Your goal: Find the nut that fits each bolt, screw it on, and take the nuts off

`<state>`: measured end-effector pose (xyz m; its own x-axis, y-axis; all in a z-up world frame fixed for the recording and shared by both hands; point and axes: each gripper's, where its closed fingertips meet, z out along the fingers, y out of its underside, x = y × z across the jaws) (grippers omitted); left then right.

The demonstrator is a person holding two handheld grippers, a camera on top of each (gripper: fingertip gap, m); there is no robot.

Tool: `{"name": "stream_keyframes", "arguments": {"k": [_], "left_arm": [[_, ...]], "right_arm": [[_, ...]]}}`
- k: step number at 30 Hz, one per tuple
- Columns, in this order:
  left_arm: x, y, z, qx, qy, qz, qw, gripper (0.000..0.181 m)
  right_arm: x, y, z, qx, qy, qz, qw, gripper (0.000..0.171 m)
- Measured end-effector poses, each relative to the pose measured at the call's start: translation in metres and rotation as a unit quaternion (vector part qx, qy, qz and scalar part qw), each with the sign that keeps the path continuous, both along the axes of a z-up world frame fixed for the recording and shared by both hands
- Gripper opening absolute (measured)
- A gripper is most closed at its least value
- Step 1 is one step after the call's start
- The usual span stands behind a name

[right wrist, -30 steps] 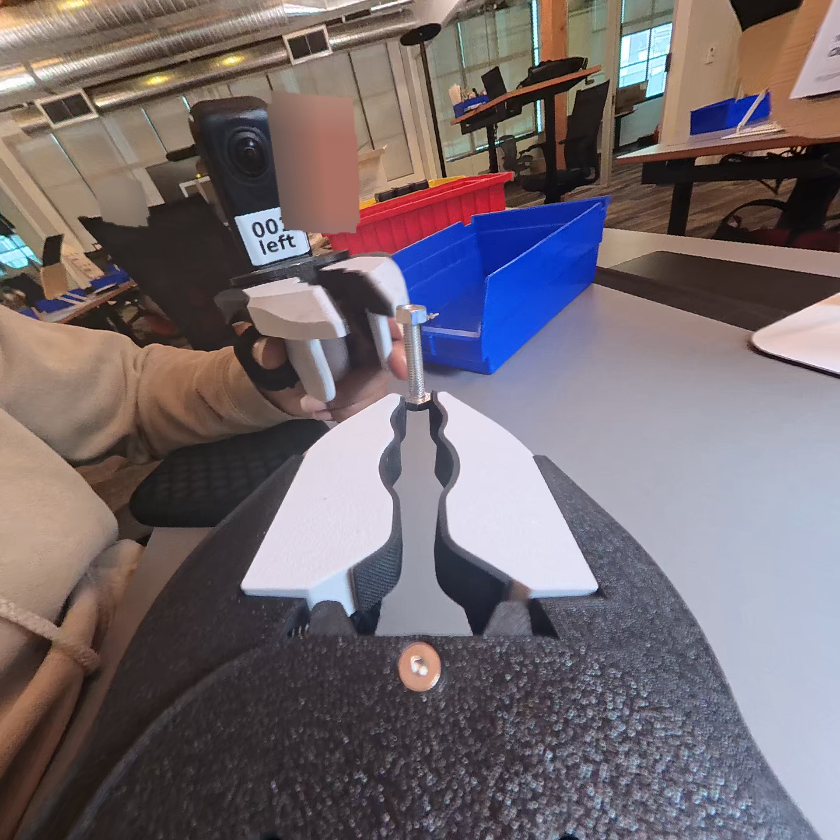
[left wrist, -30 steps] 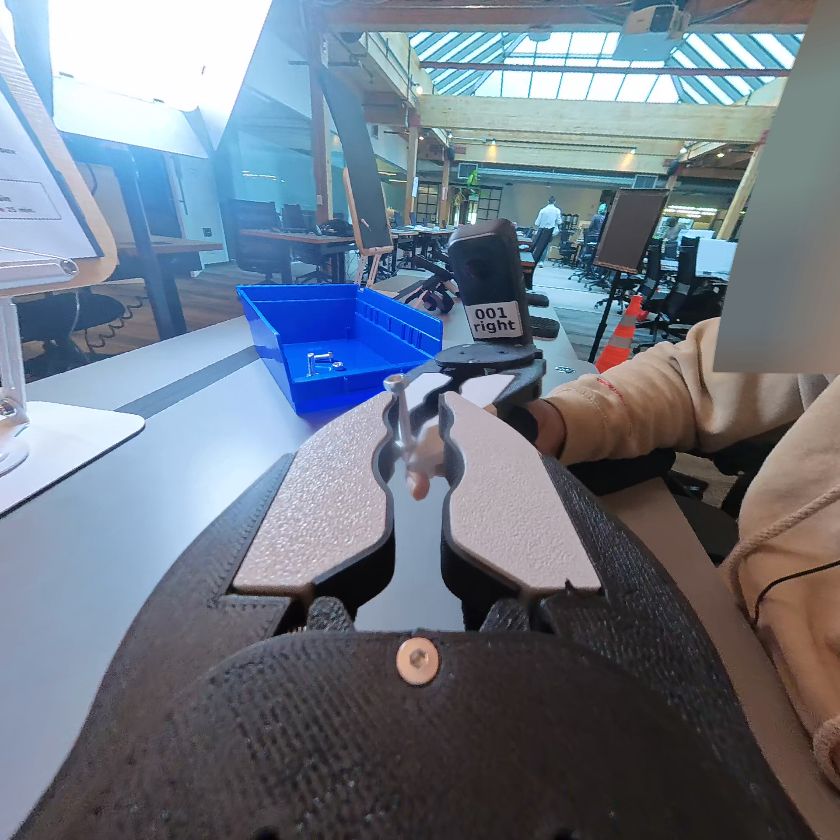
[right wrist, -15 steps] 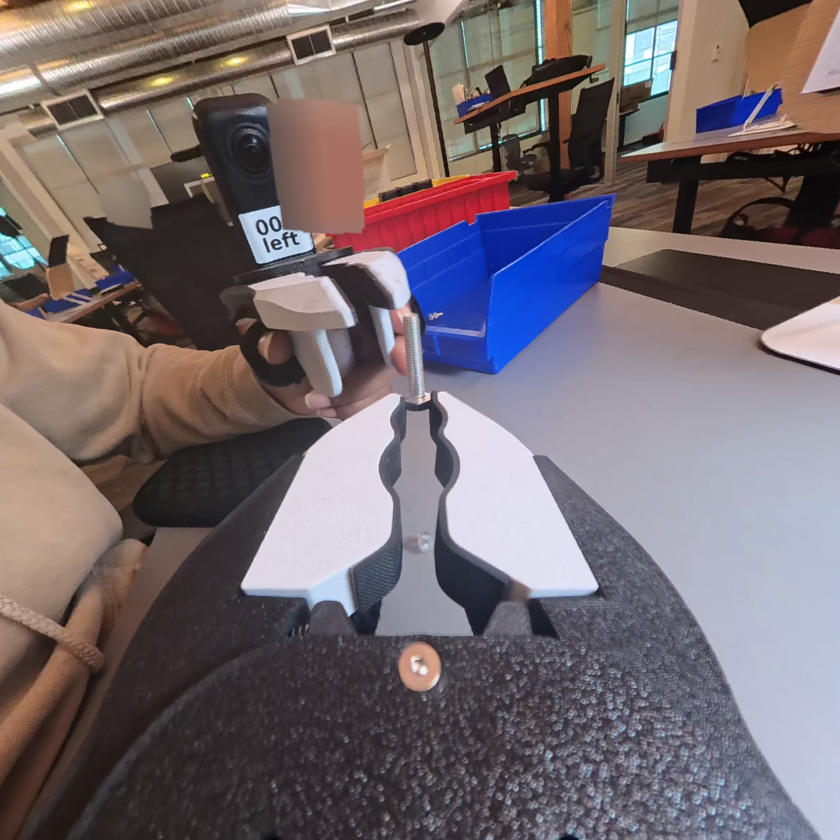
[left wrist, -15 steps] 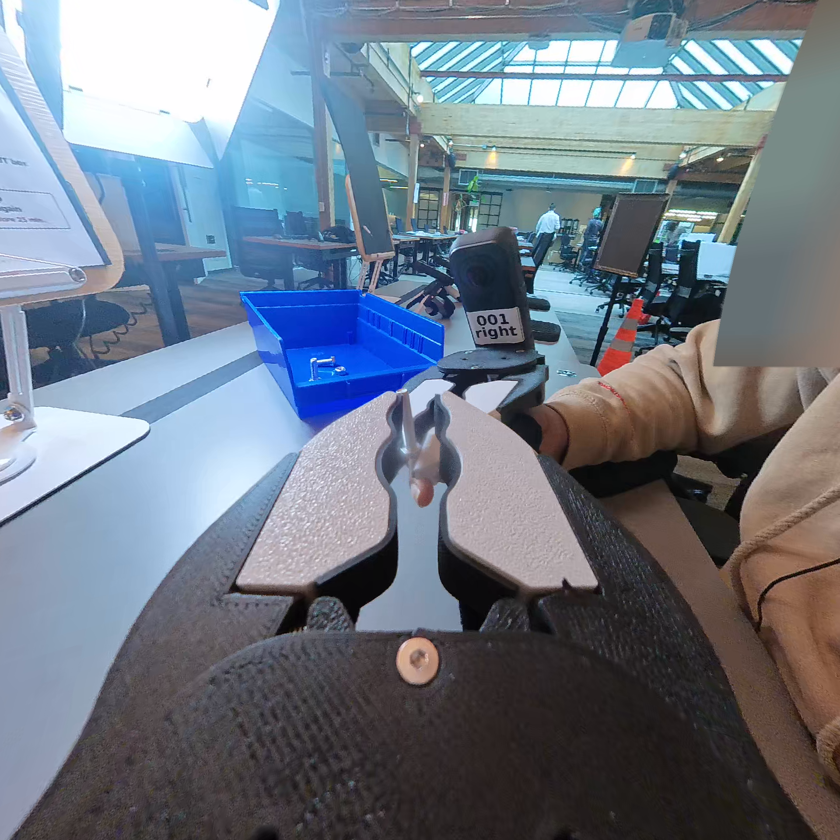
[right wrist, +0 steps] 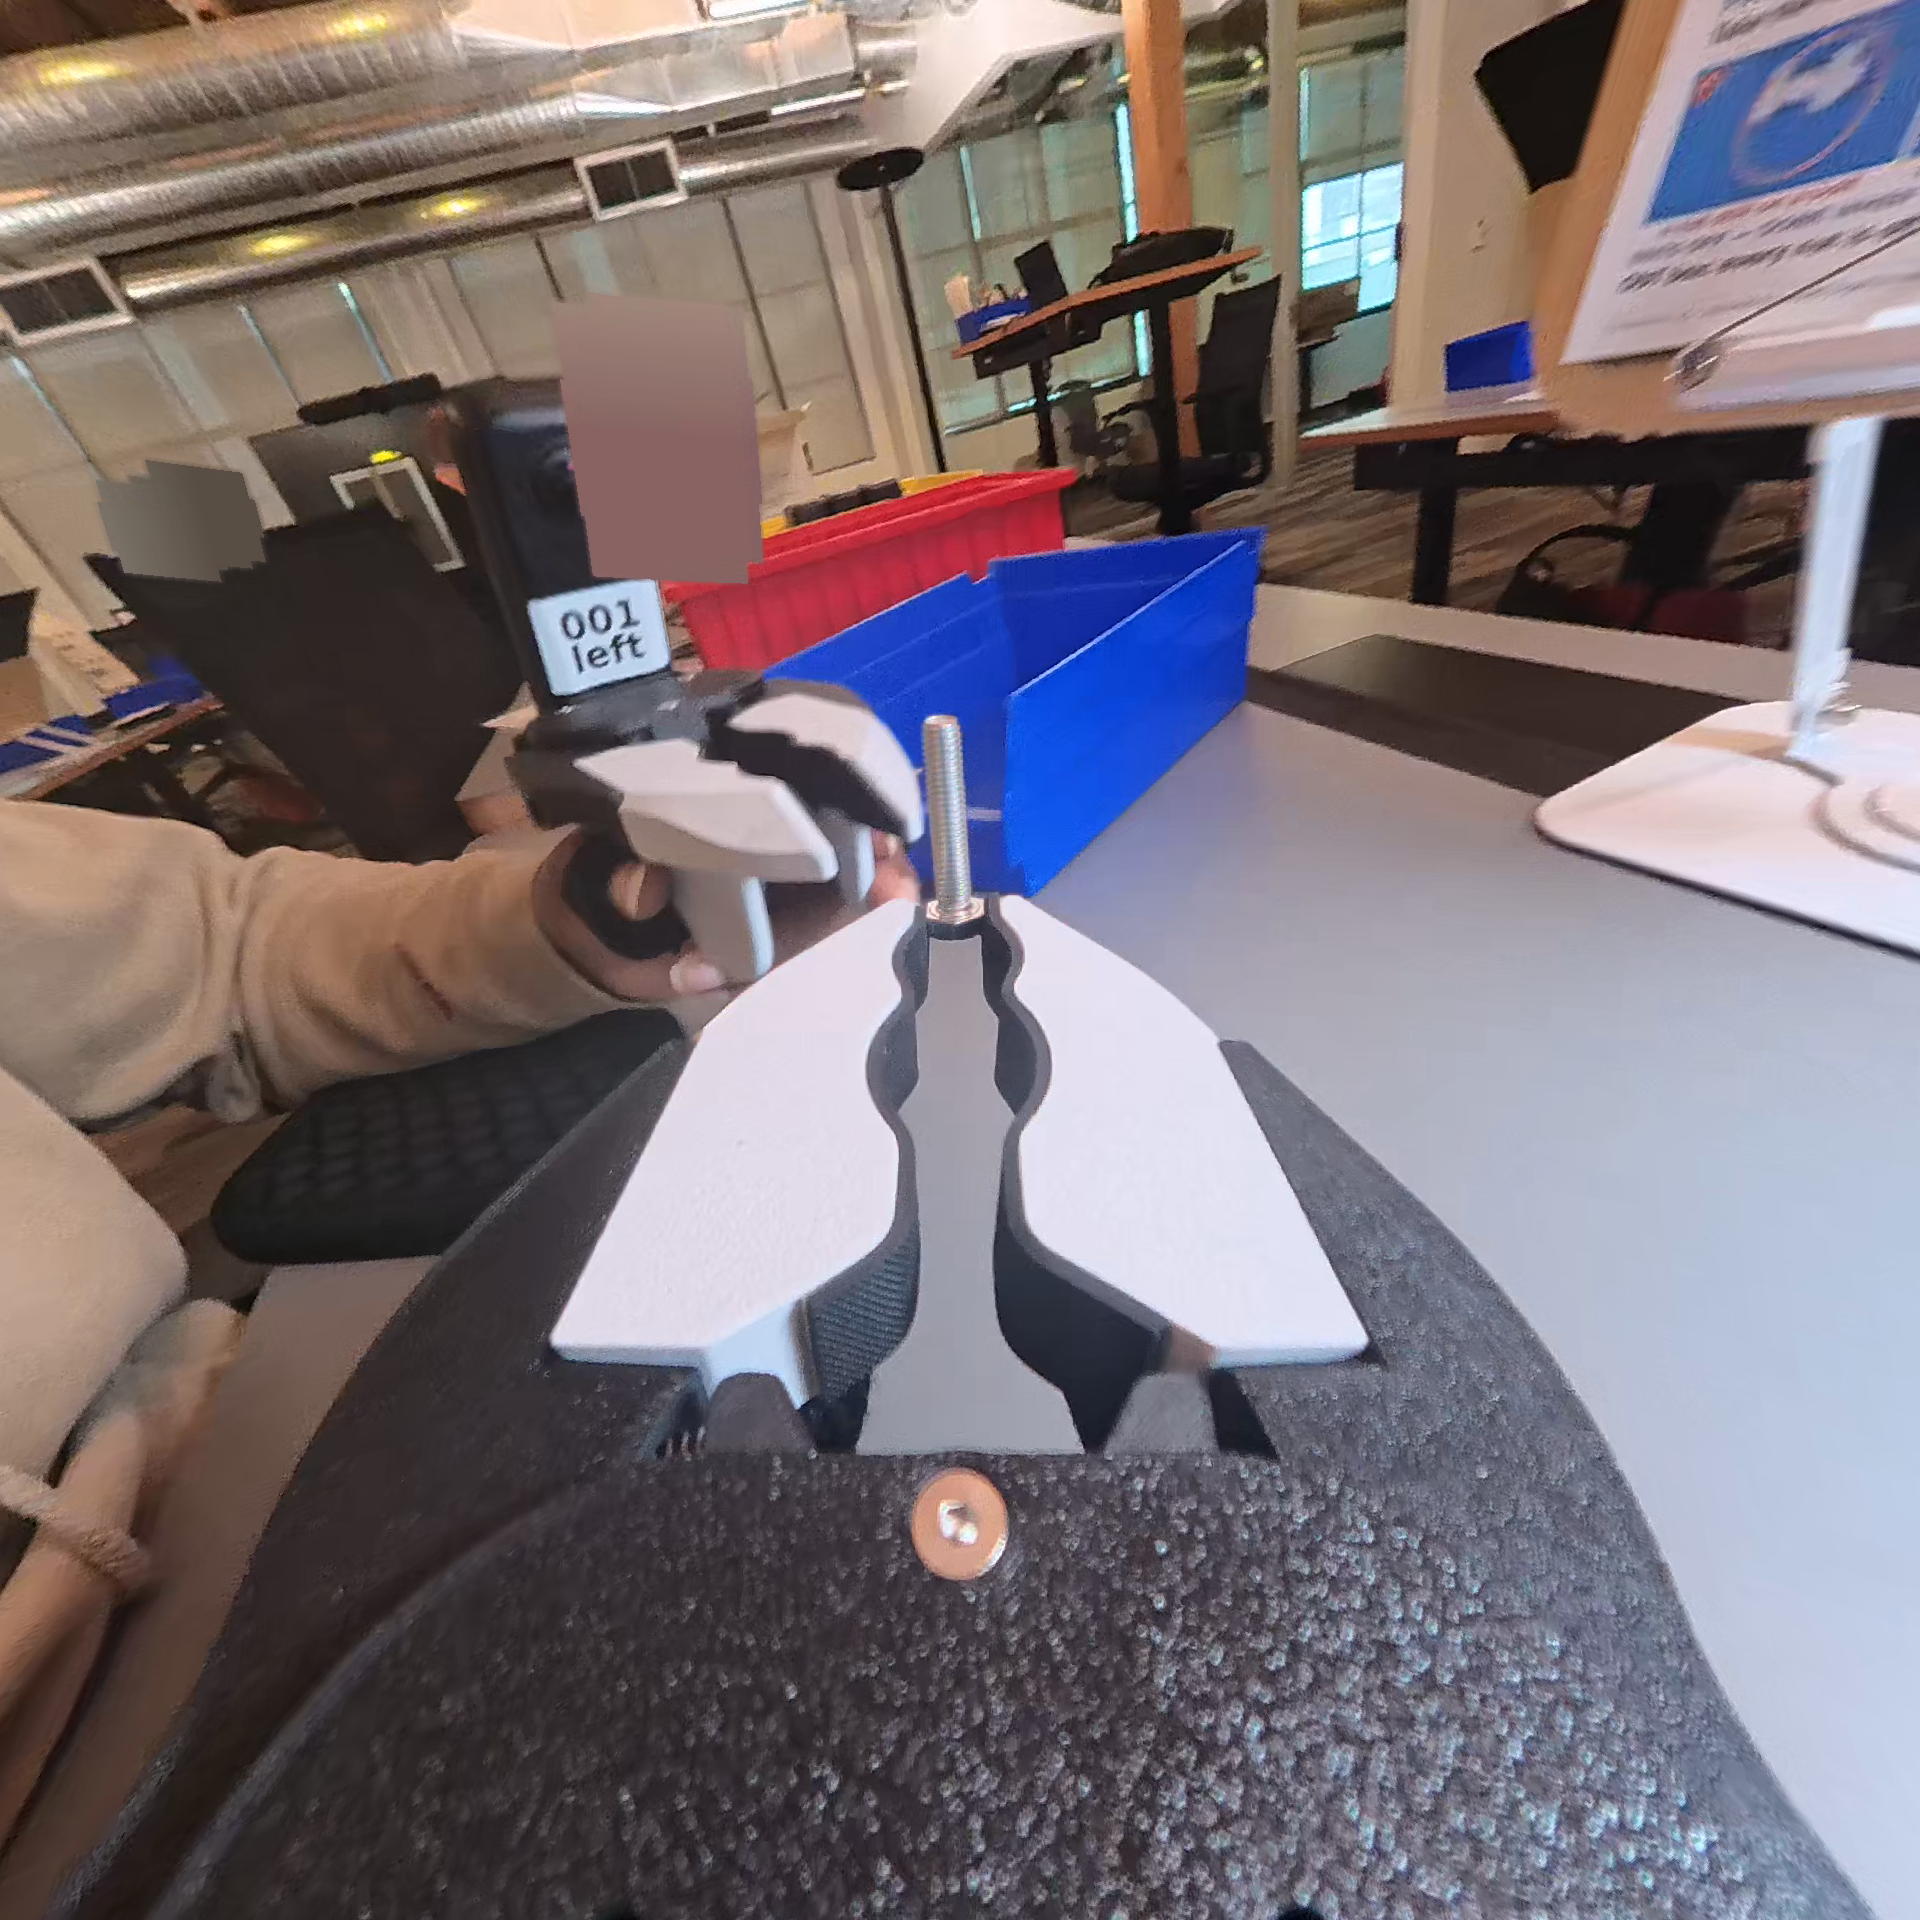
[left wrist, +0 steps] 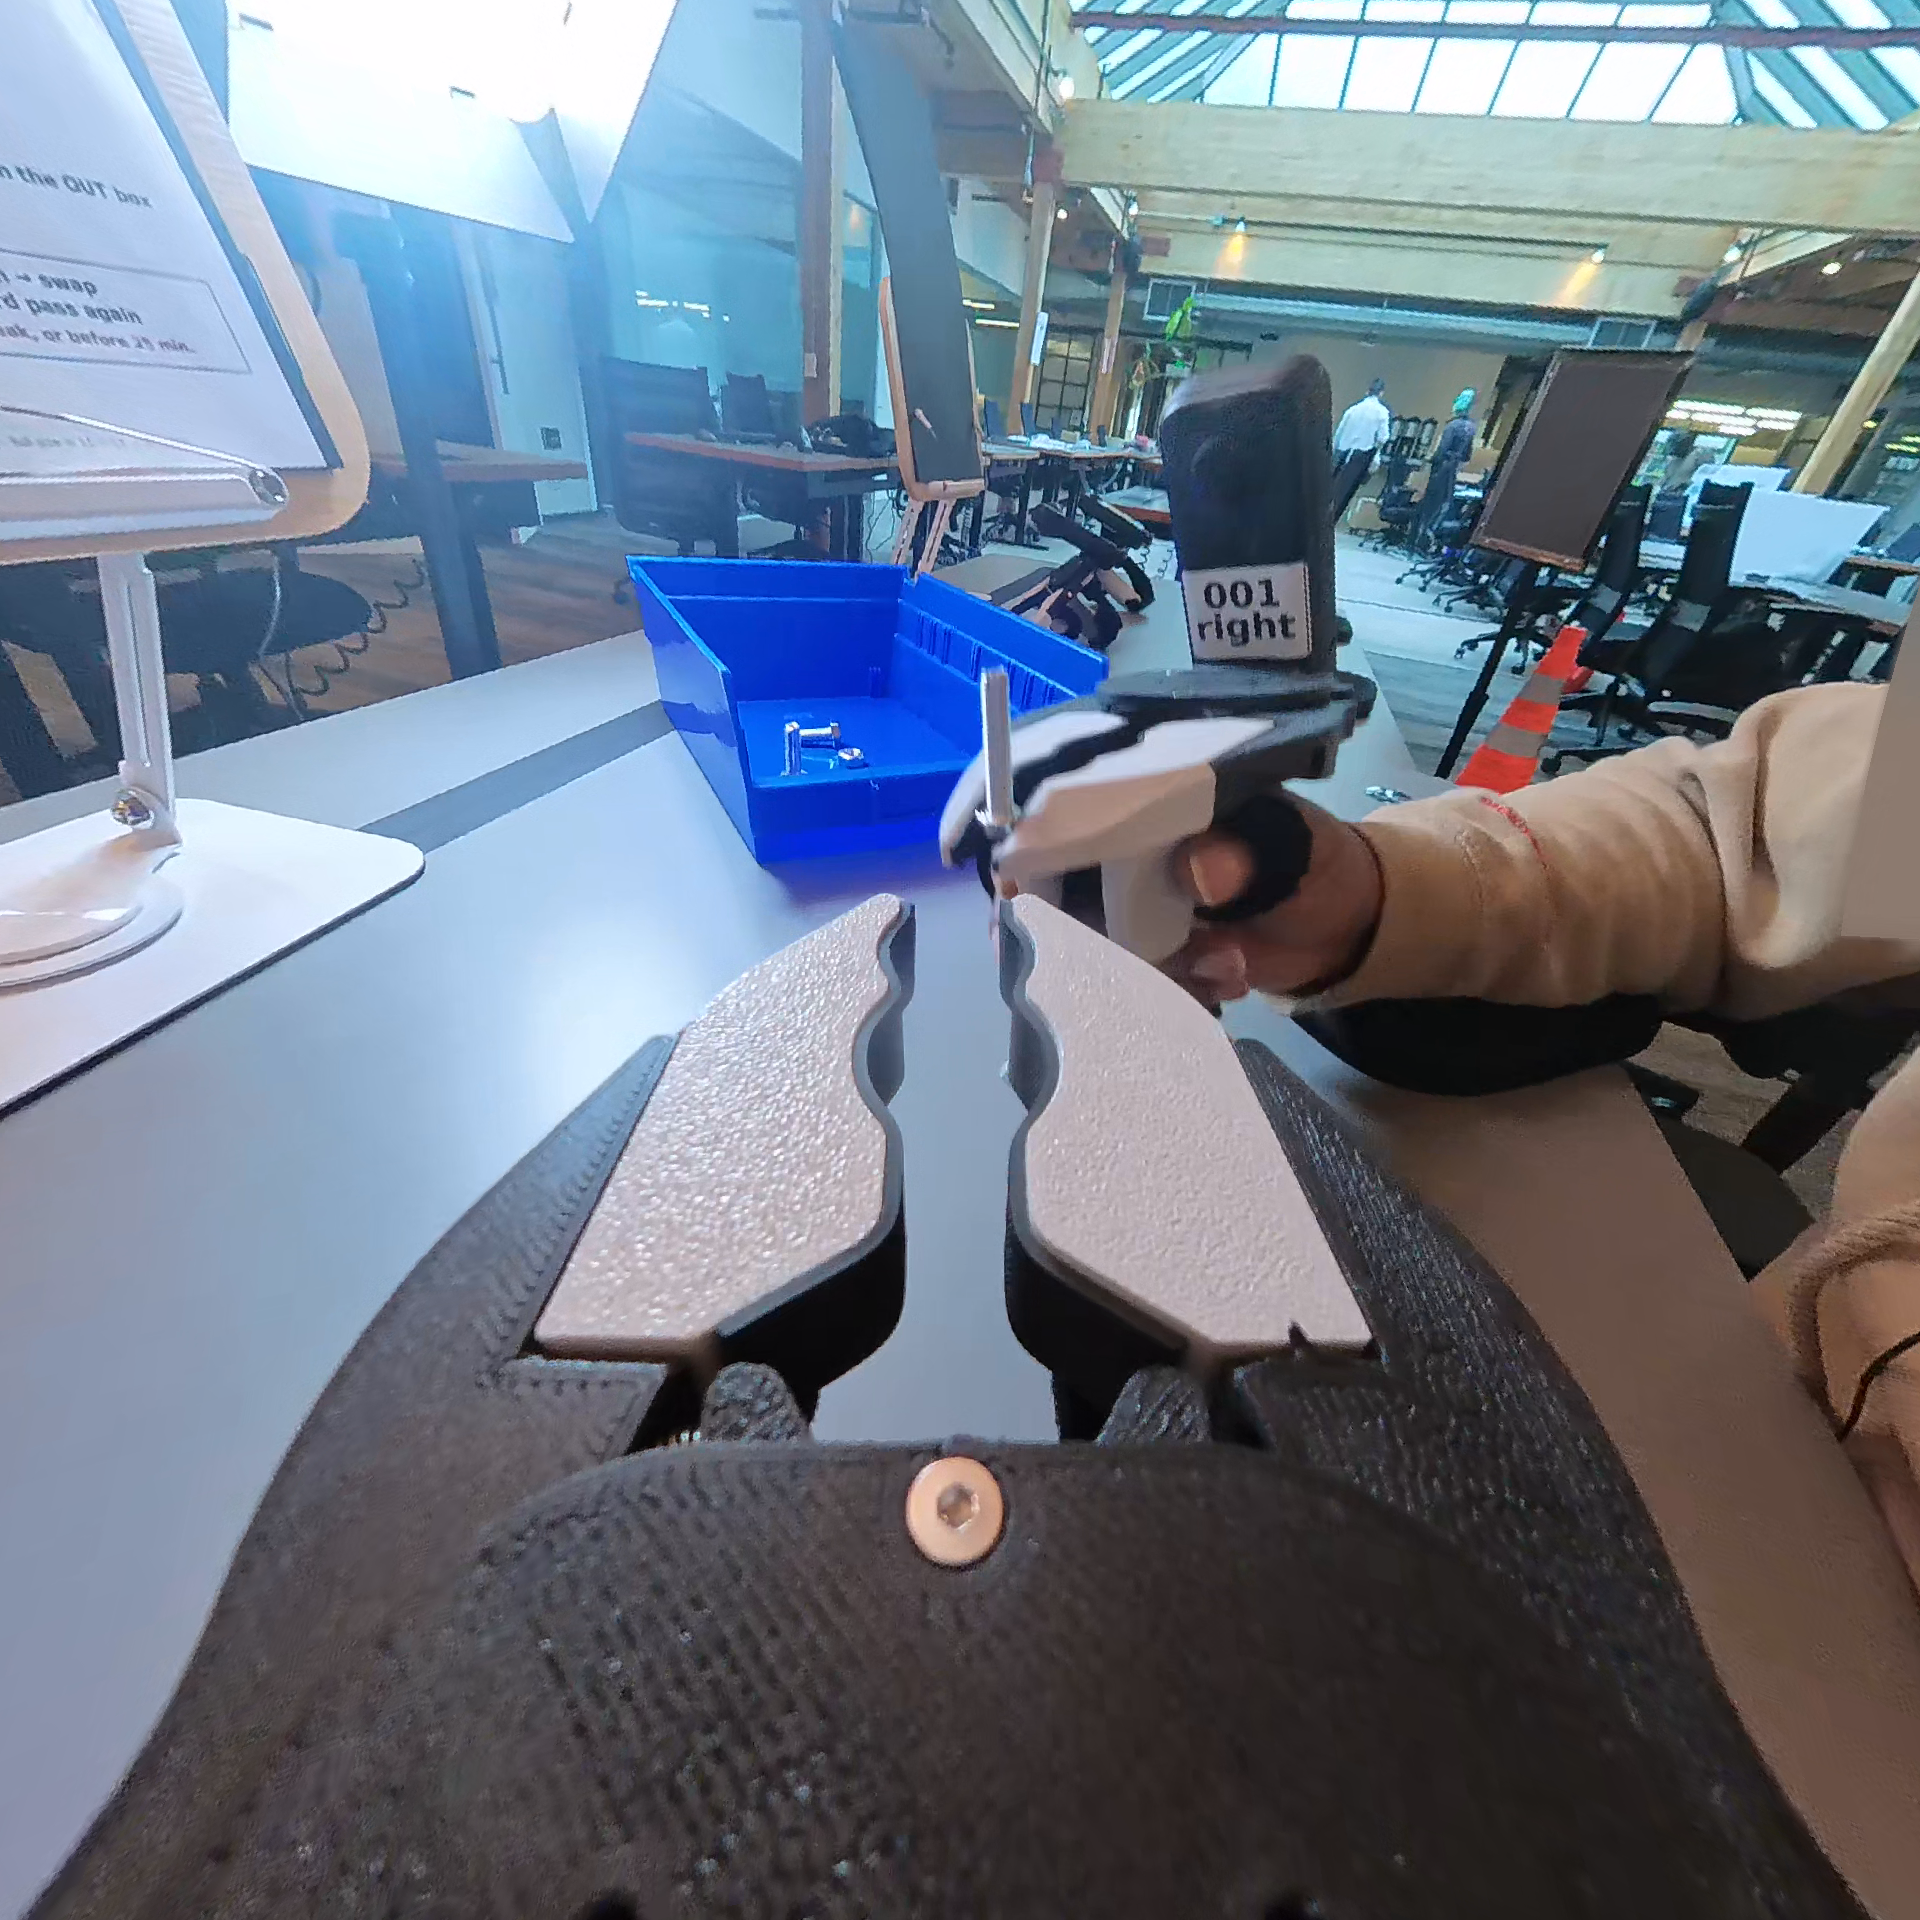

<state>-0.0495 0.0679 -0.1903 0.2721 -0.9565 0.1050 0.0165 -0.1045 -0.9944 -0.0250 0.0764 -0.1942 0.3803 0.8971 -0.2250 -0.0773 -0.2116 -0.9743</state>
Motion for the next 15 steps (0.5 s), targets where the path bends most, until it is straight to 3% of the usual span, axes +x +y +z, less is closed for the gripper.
{"name": "stream_keyframes", "arguments": {"k": [8,12,15], "left_arm": [[0.008,-0.003,-0.017,0.0,0.032,-0.009,0.999,0.015],[0.012,-0.005,-0.025,0.002,0.048,-0.014,0.999,0.014],[0.016,-0.009,-0.031,-0.003,0.057,-0.027,0.998,0.013]], "right_arm": [[0.083,0.052,0.04,0.05,-0.032,-0.142,0.988,0.01],[0.184,0.098,0.055,0.043,-0.16,-0.281,0.945,0.01],[0.258,0.131,0.028,-0.055,-0.312,-0.334,0.887,0.01]]}}
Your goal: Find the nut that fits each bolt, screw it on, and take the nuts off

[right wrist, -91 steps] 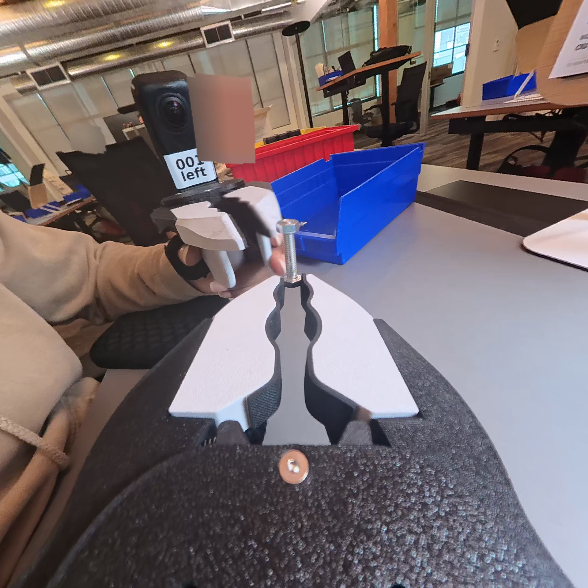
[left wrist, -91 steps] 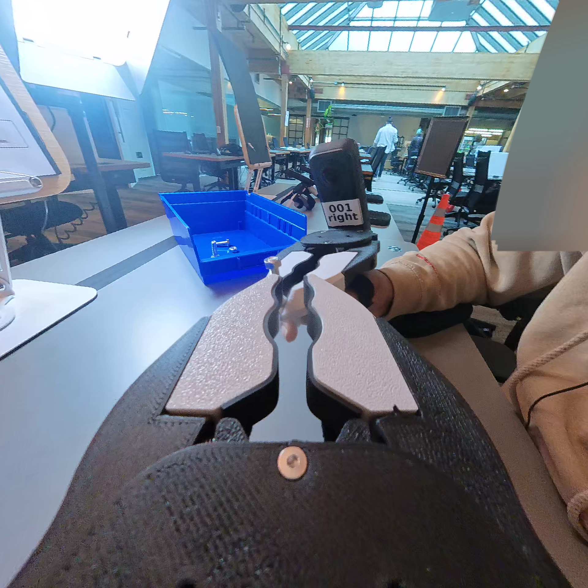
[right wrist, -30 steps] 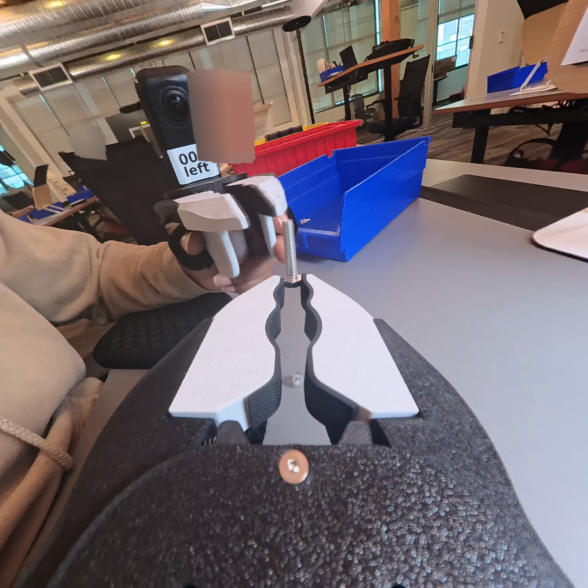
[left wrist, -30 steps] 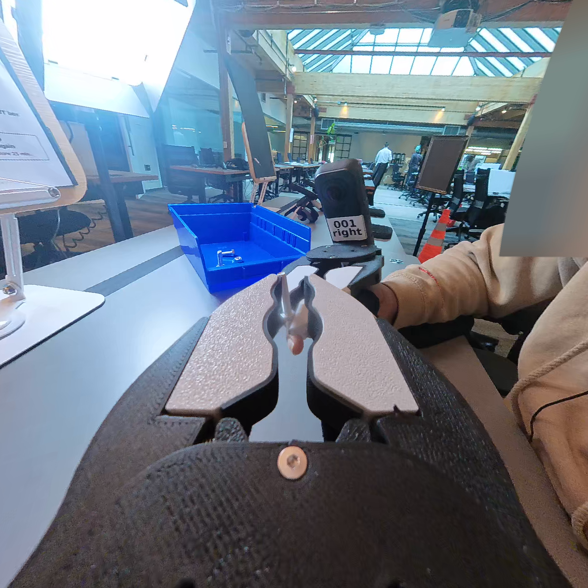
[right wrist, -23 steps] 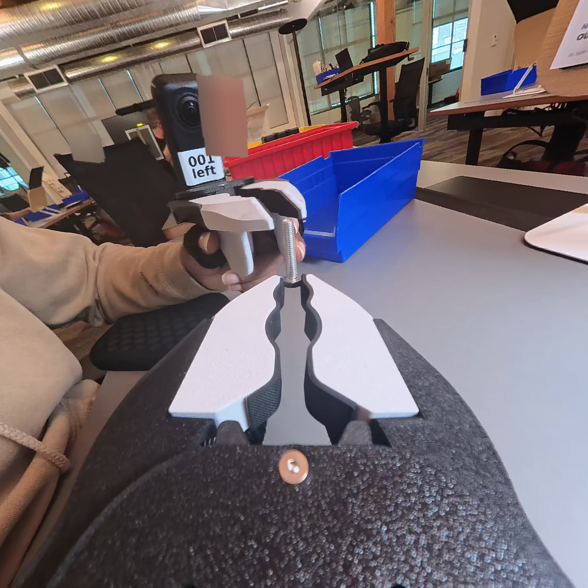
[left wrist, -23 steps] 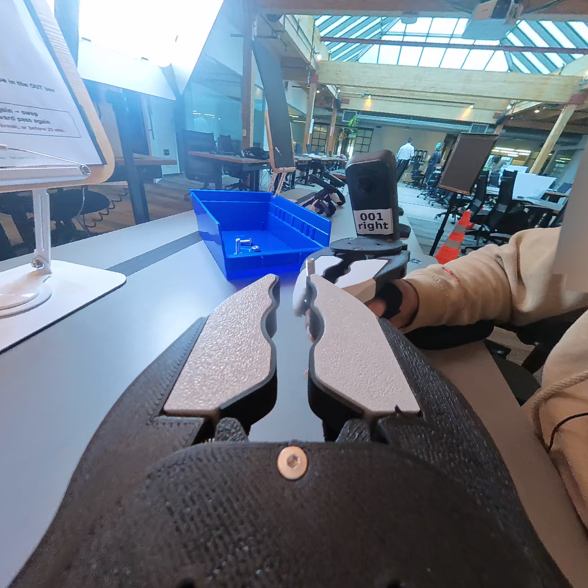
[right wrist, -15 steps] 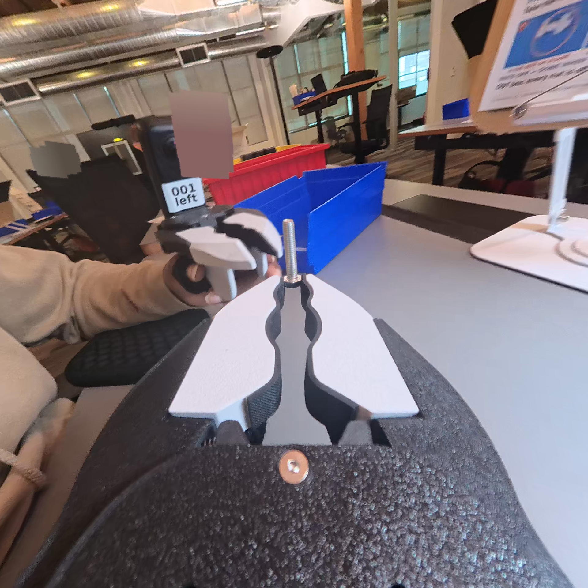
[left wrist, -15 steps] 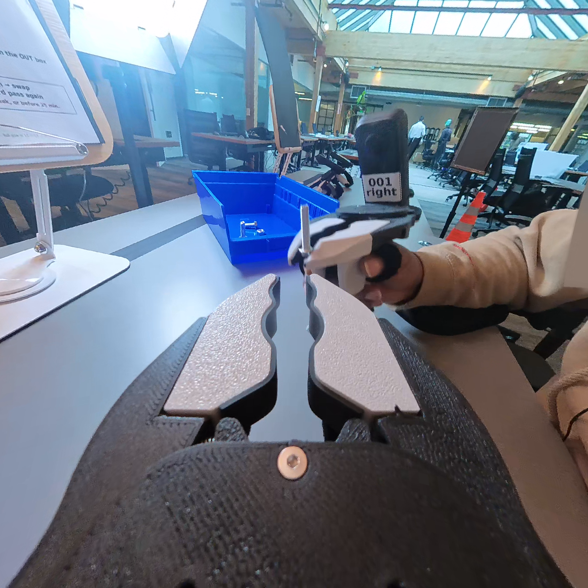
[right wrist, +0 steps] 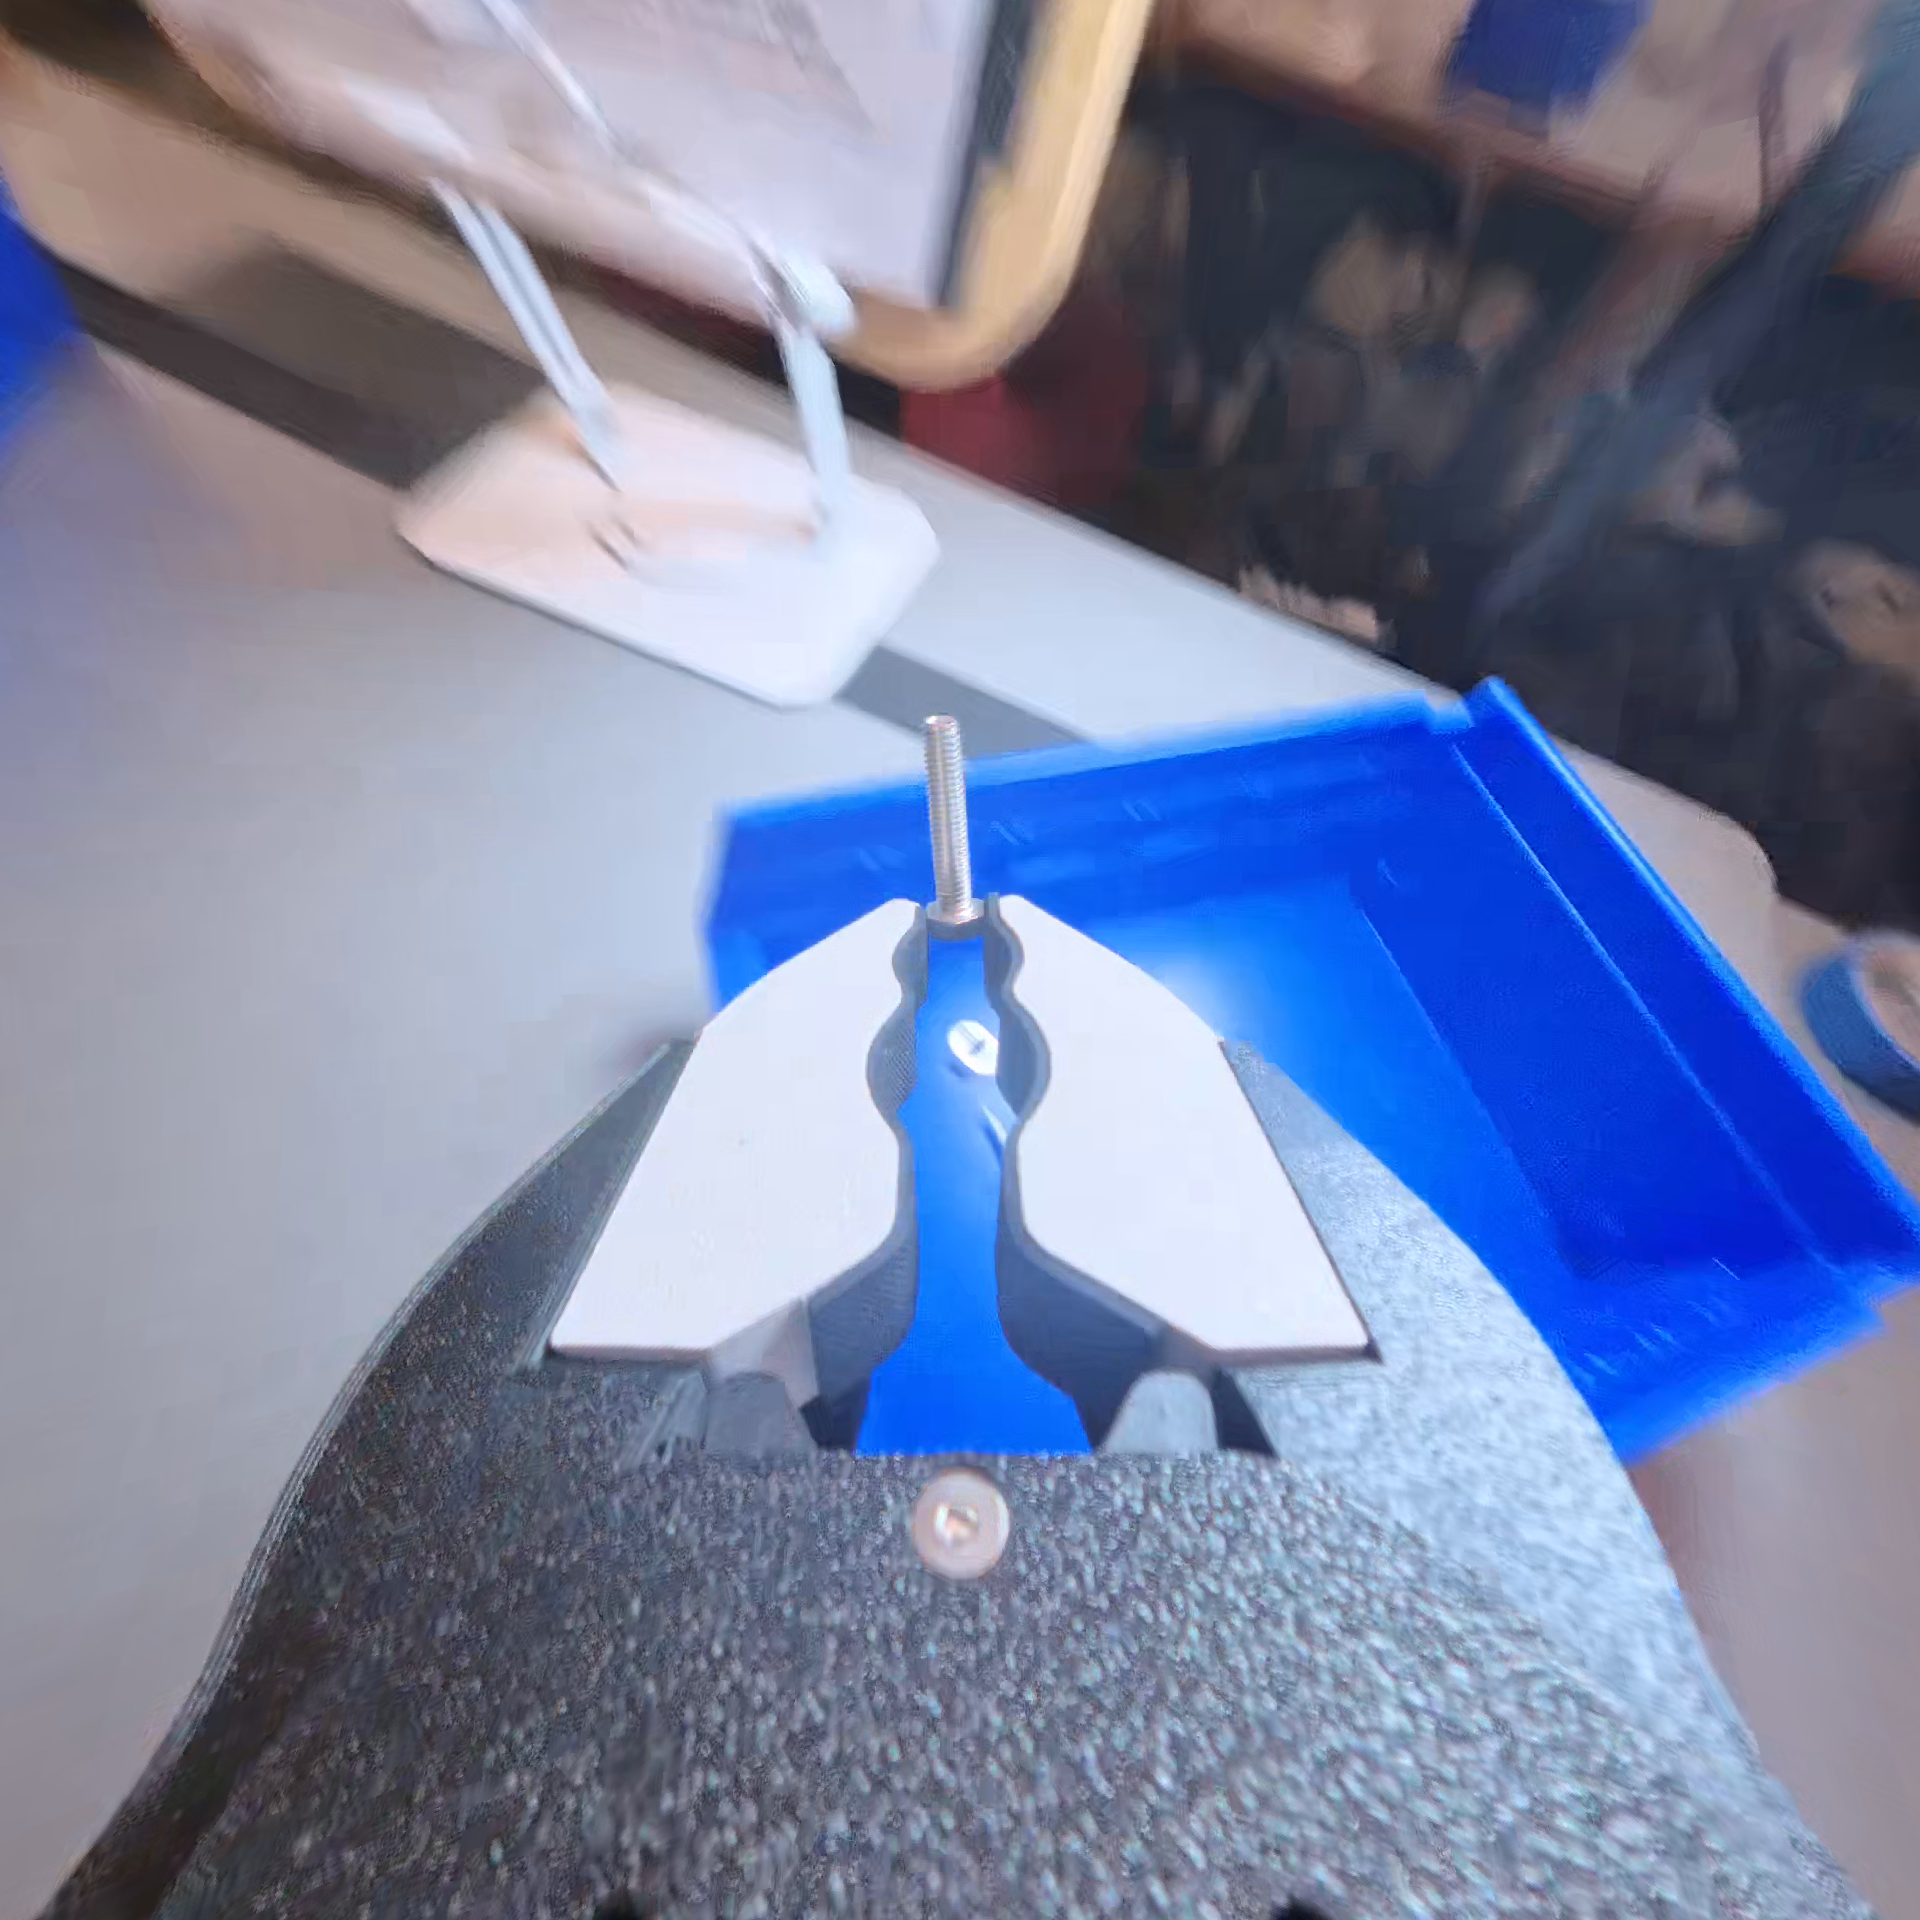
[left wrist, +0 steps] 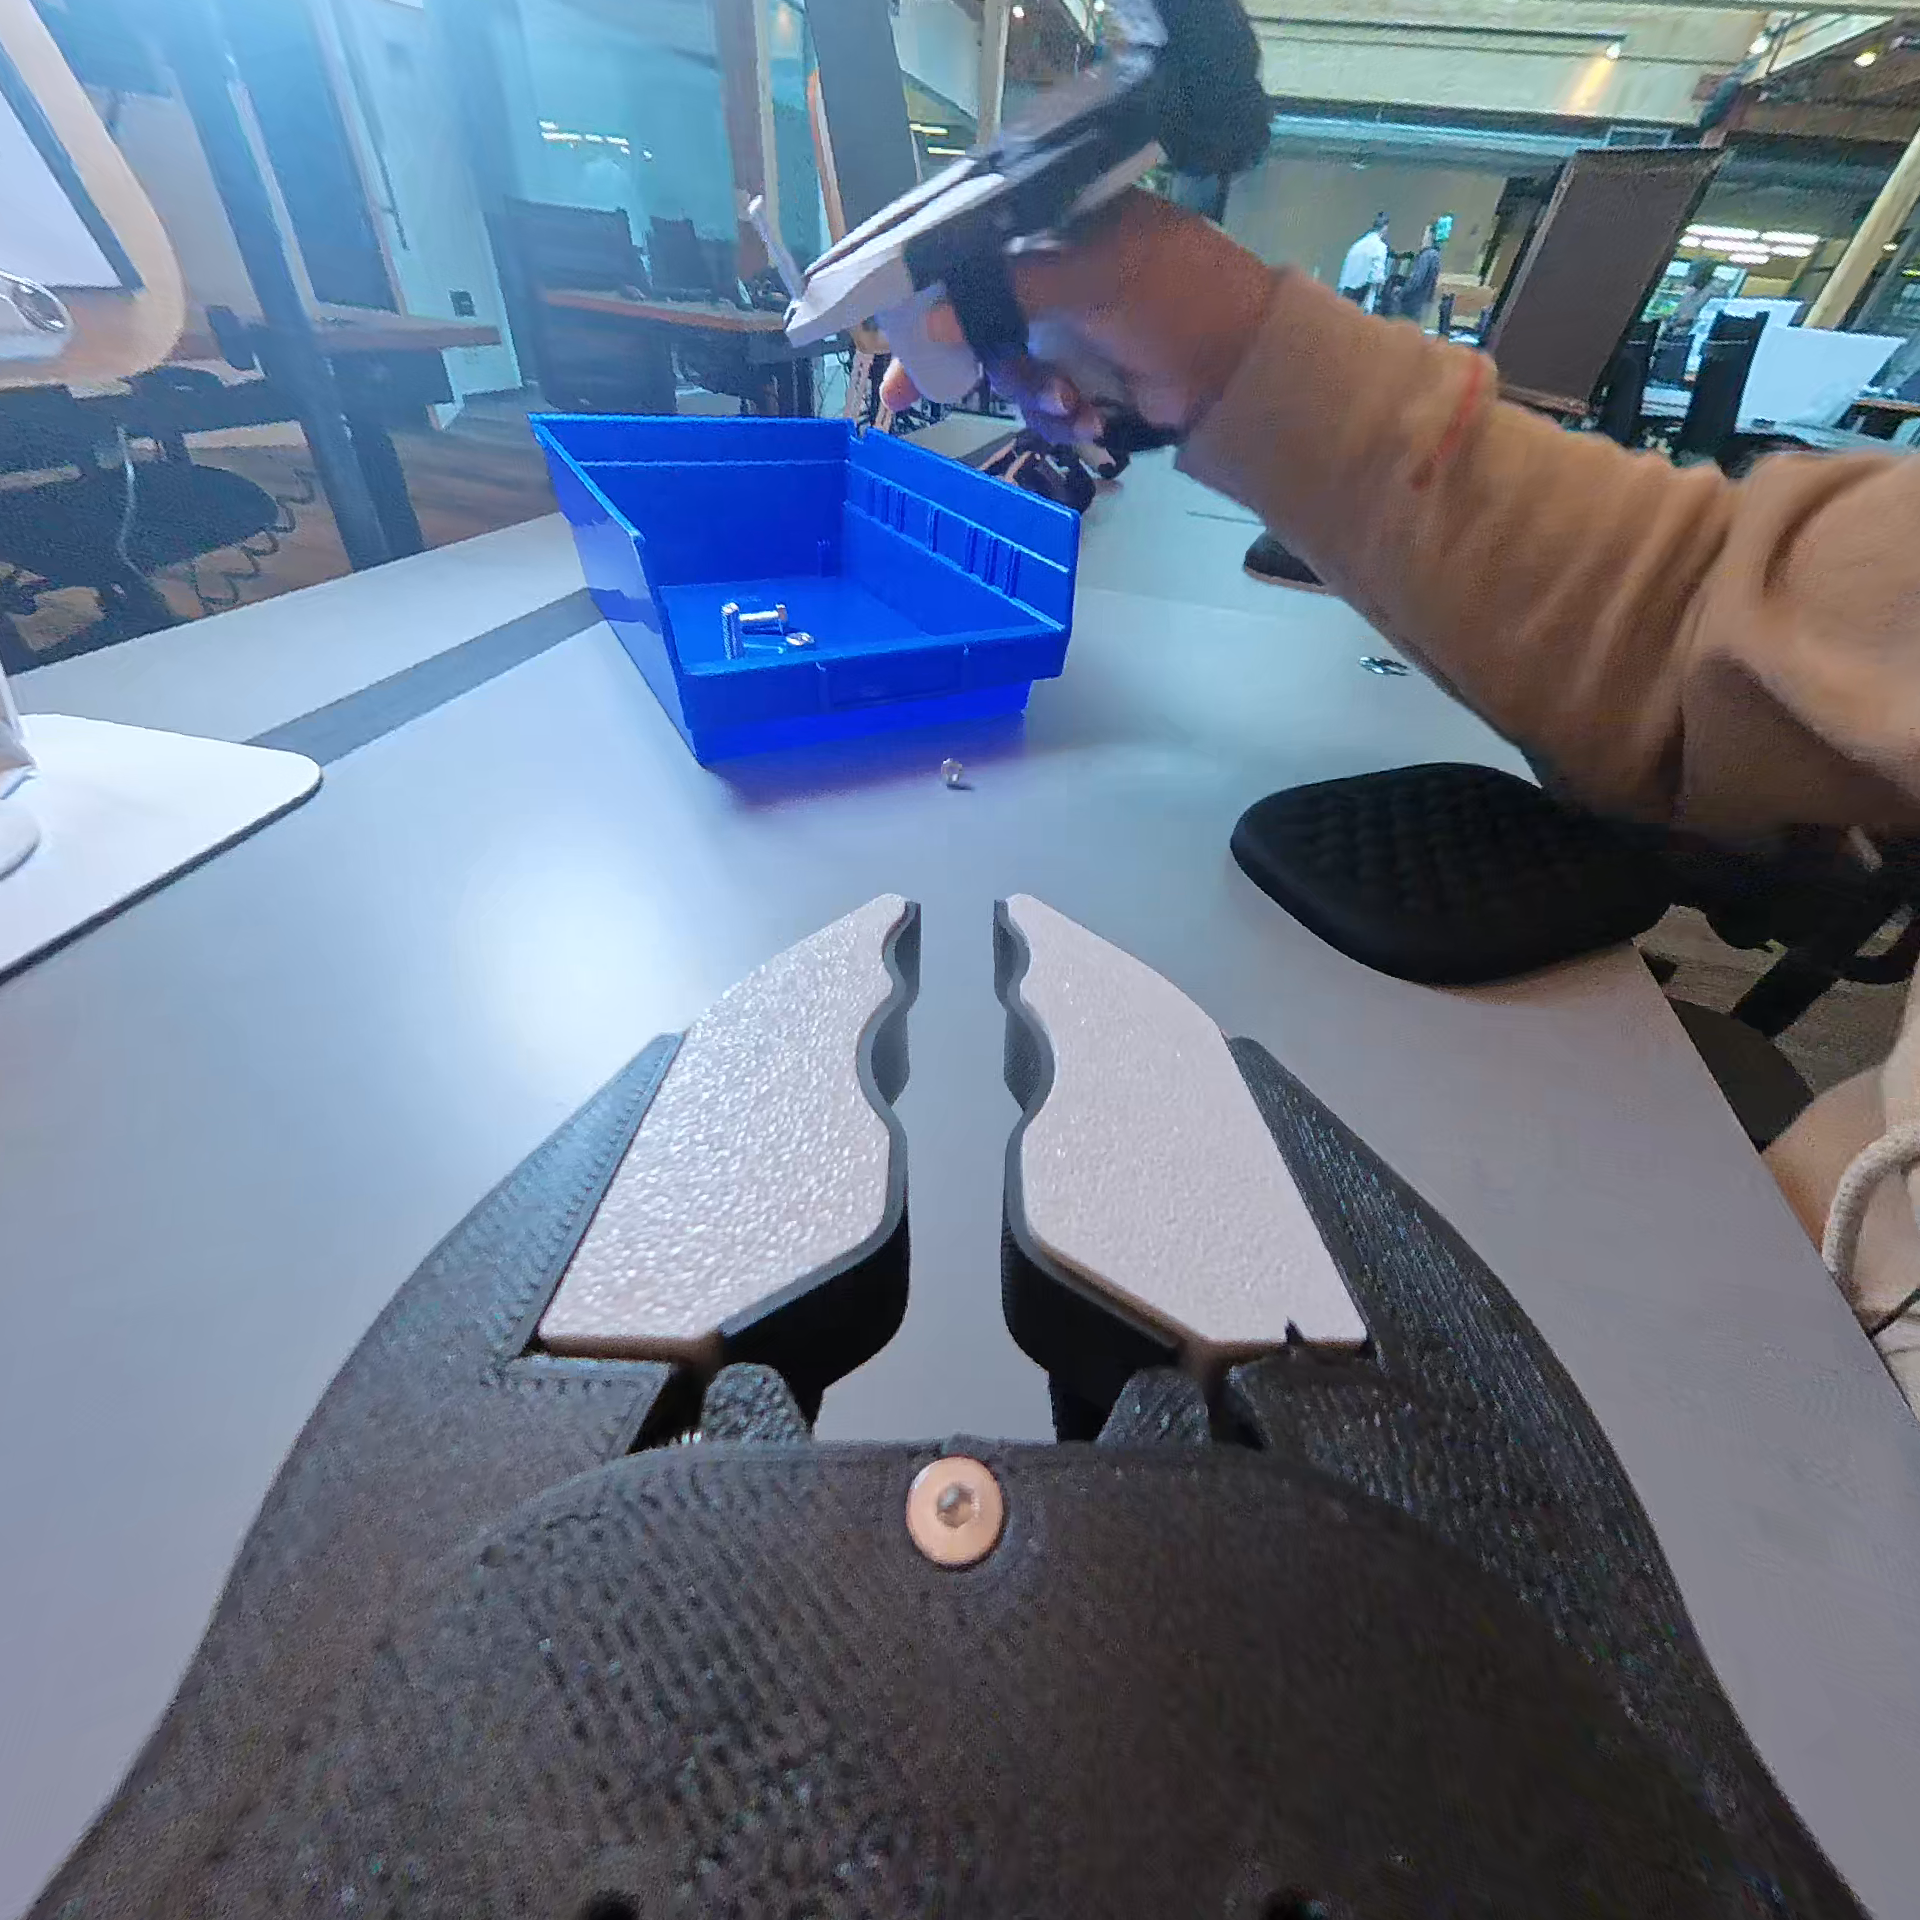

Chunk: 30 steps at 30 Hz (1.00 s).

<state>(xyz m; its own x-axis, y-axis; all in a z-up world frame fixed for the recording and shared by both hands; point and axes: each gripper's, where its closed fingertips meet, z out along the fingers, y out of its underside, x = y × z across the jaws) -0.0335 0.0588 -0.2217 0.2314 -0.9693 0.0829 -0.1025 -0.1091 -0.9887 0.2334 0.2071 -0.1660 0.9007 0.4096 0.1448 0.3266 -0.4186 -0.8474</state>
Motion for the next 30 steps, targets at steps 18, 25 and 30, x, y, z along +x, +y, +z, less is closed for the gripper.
{"name": "stream_keyframes", "arguments": {"k": [18,25,30], "left_arm": [[0.004,-0.007,-0.013,0.007,0.035,-0.019,0.999,0.011],[0.005,-0.009,-0.017,0.007,0.043,-0.024,0.999,0.011],[0.005,-0.008,-0.018,0.004,0.044,-0.024,0.999,0.011]], "right_arm": [[0.067,0.017,-0.152,-0.412,-0.231,0.022,0.881,0.01],[0.054,0.015,-0.132,-0.357,-0.216,0.043,0.908,0.026],[0.001,-0.021,-0.09,-0.292,-0.178,0.112,0.933,0.027]]}}
